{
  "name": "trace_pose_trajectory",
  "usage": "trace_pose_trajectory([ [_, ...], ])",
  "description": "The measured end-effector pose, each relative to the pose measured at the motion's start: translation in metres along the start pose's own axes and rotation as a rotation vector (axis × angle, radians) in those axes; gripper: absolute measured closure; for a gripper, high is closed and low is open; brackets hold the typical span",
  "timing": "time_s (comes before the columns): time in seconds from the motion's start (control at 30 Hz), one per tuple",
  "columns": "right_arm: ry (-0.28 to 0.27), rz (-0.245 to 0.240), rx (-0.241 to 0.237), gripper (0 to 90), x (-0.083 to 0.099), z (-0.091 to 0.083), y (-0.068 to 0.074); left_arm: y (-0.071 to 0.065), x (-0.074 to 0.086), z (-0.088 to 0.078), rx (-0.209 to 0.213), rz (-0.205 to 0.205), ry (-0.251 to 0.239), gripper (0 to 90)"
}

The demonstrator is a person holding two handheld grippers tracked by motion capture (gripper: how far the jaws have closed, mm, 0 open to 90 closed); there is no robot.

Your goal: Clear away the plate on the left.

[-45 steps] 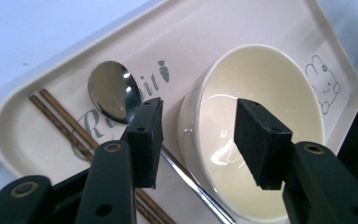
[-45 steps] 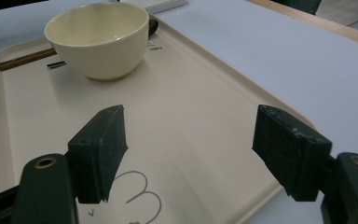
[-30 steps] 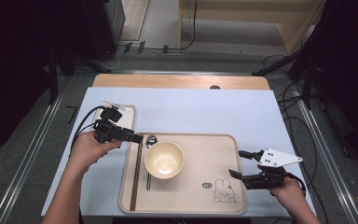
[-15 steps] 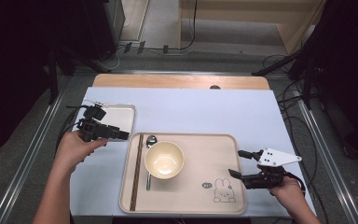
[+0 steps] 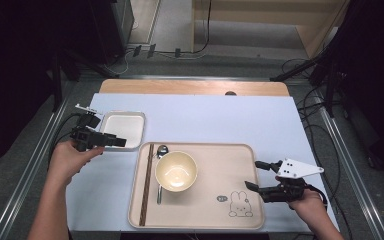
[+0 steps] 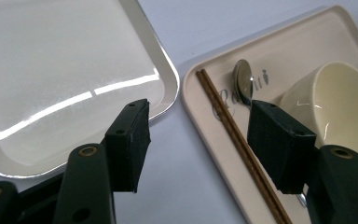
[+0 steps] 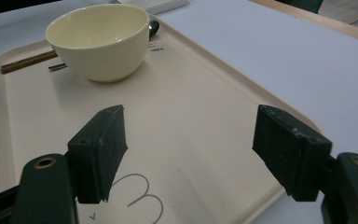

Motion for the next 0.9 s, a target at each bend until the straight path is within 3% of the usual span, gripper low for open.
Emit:
trace_pose_trajectory([
  [0.17,0.002,-0.001,0.002,25.7,0.000,0.000,0.000,0.012,0.005,-0.002,-0.017,-0.026,0.000,38.9],
  [0.4,0.003,-0.002,0.002,25.7,0.000,0.001,0.000,0.022,0.006,-0.007,-0.026,-0.034,-0.061,32.9],
  [0.53,-0.004,-0.003,0.009,25.7,-0.001,0.000,-0.001,0.037,0.007,-0.010,-0.047,-0.098,-0.044,40.2],
  [0.63,0.001,-0.008,0.010,25.7,-0.001,0.002,-0.002,0.047,0.005,-0.011,-0.077,-0.119,-0.034,42.7],
  [0.73,0.000,-0.005,0.008,25.7,-0.001,0.002,-0.002,0.058,0.006,-0.010,-0.109,-0.146,0.006,43.5],
  [0.9,0.001,-0.007,0.001,25.7,-0.001,0.003,-0.001,0.075,-0.001,-0.010,-0.135,-0.174,0.035,45.2],
])
Point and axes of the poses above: each handheld gripper's, and its own axes: z roughly forward along the jaws, x roughly out of its underside, y roughly to its left, the point moved 7 cm from there along z, roughly forward along the jaws, and after that the axes turned 6 degrees about z, right-handed, at the moved point
